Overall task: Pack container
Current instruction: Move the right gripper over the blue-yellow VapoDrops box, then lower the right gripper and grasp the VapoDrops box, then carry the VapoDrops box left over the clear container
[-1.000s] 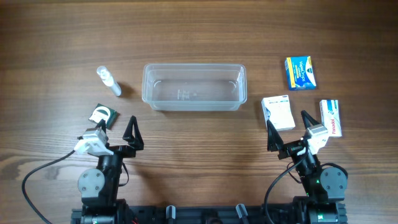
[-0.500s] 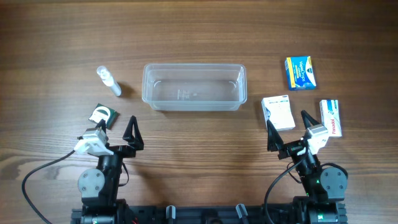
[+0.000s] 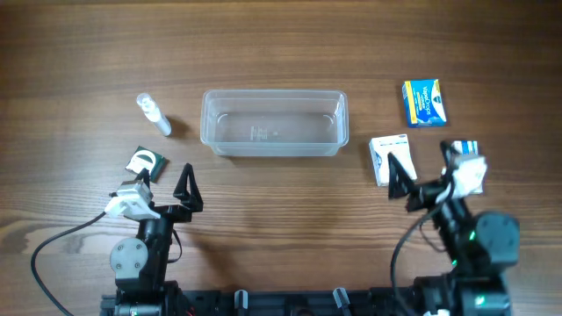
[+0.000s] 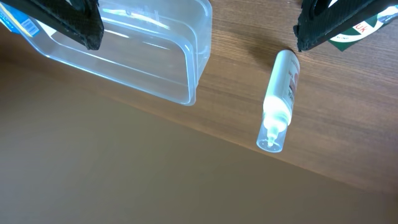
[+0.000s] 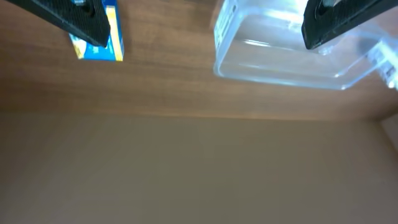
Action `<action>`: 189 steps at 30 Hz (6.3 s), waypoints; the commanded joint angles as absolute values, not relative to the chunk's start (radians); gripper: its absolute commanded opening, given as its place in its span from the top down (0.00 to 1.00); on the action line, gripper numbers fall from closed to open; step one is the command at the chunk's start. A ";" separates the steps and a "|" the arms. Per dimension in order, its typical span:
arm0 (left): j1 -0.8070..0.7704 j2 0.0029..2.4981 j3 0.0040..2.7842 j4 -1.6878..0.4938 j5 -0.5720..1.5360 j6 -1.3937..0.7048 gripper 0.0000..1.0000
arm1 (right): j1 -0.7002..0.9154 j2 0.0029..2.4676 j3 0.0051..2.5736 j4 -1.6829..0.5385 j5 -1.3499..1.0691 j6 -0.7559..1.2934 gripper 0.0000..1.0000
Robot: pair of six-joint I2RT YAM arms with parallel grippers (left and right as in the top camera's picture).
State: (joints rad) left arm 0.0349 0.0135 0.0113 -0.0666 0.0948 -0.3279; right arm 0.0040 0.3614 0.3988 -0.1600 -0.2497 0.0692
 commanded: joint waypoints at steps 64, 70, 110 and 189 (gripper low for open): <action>0.042 0.008 0.006 -0.071 0.082 -0.319 0.00 | -0.247 2.003 1.655 -0.850 -0.195 -0.141 0.00; 0.042 0.008 0.006 -0.071 0.082 -0.319 0.00 | -0.170 2.008 1.639 -0.809 -0.038 -0.184 0.00; 0.042 0.008 0.006 -0.071 0.082 -0.319 0.00 | -0.159 2.165 1.608 -0.827 0.017 -0.131 0.00; 0.042 0.008 0.006 -0.071 0.082 -0.319 0.00 | 0.461 1.887 1.693 -1.079 0.063 0.501 0.41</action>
State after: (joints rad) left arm 0.0349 0.0139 0.0113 -0.0669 0.0948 -0.3279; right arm 0.4557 1.8339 1.7027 -1.0771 0.0105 0.4679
